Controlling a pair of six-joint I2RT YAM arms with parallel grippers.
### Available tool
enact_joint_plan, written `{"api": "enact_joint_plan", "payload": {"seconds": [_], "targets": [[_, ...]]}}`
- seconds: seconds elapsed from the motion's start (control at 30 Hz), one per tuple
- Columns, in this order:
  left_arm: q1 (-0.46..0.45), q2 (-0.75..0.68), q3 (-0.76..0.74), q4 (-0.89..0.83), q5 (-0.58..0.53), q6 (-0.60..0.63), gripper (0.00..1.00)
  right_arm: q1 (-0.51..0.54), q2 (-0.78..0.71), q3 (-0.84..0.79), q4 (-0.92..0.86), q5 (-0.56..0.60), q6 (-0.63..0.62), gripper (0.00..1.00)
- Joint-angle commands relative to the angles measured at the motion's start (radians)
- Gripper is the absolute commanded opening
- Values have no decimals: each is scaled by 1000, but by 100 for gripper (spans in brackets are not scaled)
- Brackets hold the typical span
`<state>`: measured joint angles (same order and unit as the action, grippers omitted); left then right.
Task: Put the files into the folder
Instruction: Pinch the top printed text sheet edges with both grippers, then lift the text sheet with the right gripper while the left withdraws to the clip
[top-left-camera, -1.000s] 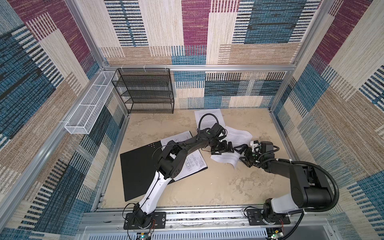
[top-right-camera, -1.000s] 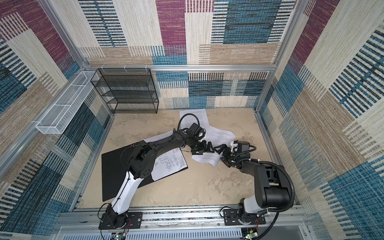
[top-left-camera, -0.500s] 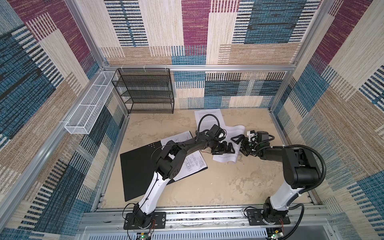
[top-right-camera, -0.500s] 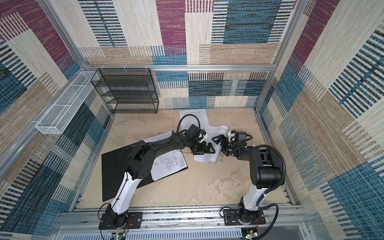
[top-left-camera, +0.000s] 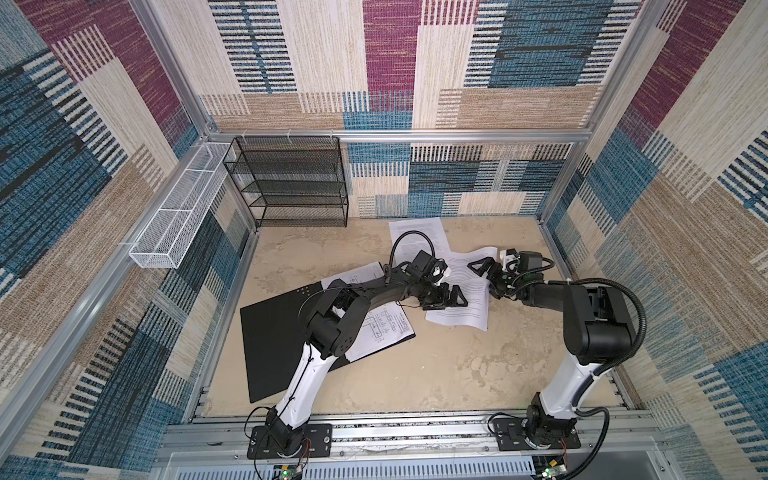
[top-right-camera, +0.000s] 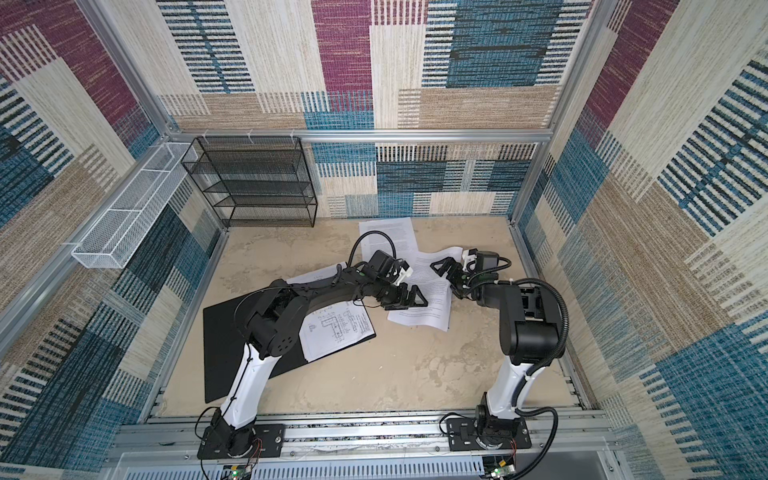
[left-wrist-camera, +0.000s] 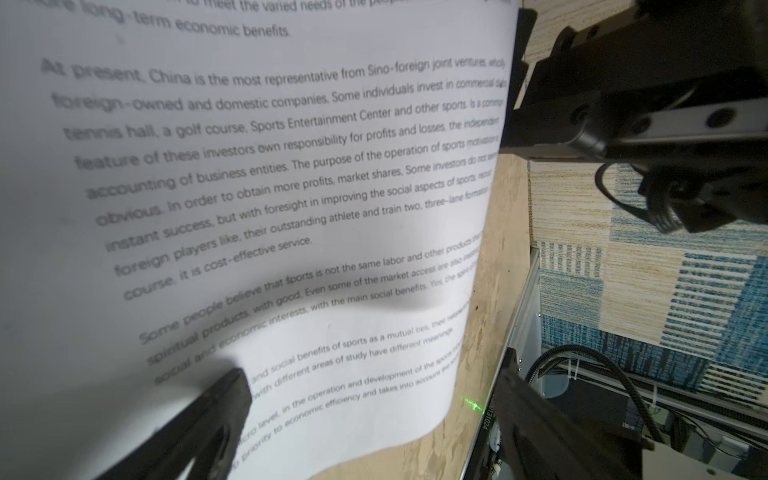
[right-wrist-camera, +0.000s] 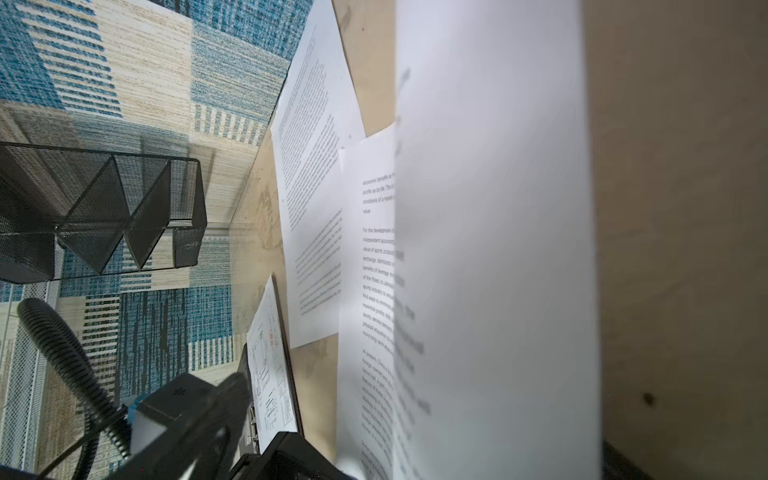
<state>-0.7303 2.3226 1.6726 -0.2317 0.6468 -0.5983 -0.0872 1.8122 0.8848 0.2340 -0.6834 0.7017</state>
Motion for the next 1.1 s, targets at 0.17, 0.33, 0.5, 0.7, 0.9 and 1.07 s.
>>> {"api": "enact_joint_plan", "payload": {"seconds": [0.17,0.33,0.5,0.7,0.9,1.07], "targets": [[18,62,-43,-487,-299,-23,98,-1,-199,-94,-103,16,-21,100],[21,57,-58,-483,-297,-21,97,0,-178,-88,-189,67,-31,96],[22,58,-64,-473,-294,-25,97,1,-198,-77,-245,133,-21,78],[21,54,-34,-472,-253,-9,97,1,-258,-103,-272,187,-5,47],[10,-54,64,-449,-33,53,100,4,-278,-88,-278,170,-35,0],[26,-228,127,-397,121,13,99,16,-334,12,-366,181,-97,0]]}}
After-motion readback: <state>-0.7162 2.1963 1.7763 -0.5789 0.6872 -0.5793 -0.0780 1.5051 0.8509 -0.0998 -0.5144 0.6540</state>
